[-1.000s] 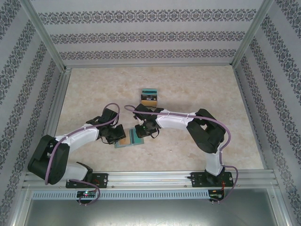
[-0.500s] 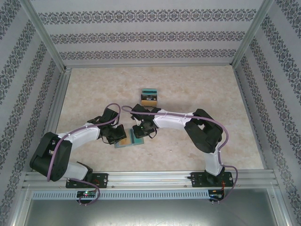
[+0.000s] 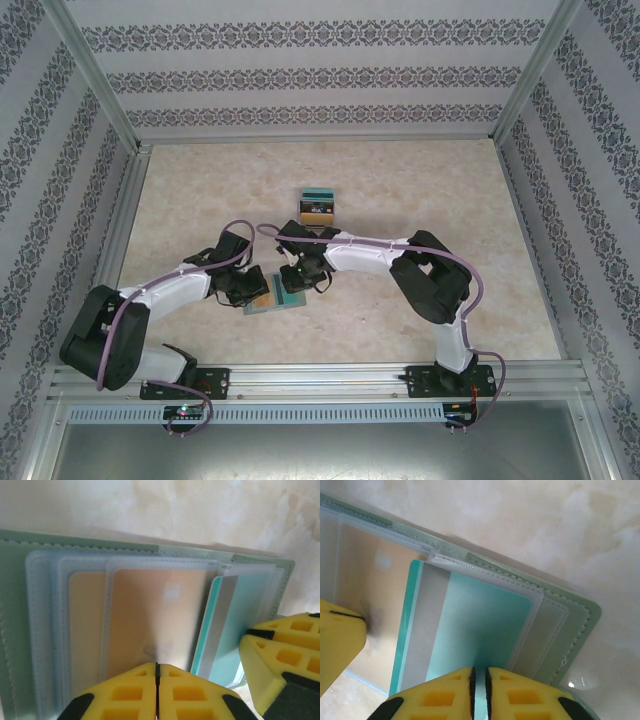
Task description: Take the credit cards out of the card holder
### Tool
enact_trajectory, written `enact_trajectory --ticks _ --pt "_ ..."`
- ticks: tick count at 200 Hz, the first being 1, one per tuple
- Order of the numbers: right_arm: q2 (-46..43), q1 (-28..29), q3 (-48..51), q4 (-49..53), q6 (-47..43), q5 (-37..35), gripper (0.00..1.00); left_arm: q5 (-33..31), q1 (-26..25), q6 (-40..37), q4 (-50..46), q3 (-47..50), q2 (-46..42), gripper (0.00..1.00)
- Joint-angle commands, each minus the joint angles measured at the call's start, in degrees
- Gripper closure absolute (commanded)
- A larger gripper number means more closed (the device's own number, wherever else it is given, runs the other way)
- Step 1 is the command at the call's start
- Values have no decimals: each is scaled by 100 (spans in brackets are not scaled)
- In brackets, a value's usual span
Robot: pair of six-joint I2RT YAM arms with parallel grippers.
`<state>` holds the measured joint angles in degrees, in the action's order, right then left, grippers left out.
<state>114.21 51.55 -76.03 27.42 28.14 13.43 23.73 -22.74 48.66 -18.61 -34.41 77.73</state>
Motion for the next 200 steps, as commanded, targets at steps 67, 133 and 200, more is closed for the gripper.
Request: enact_trajectory --ticks 67,133,200 --pt "162 81 -9 5 -10 44 82 558 44 750 1539 691 -167 78" --pt "147 83 9 1 8 41 82 712 39 803 1924 820 109 77" --pt "150 83 5 -15 16 49 82 855 5 802 2121 848 344 82"
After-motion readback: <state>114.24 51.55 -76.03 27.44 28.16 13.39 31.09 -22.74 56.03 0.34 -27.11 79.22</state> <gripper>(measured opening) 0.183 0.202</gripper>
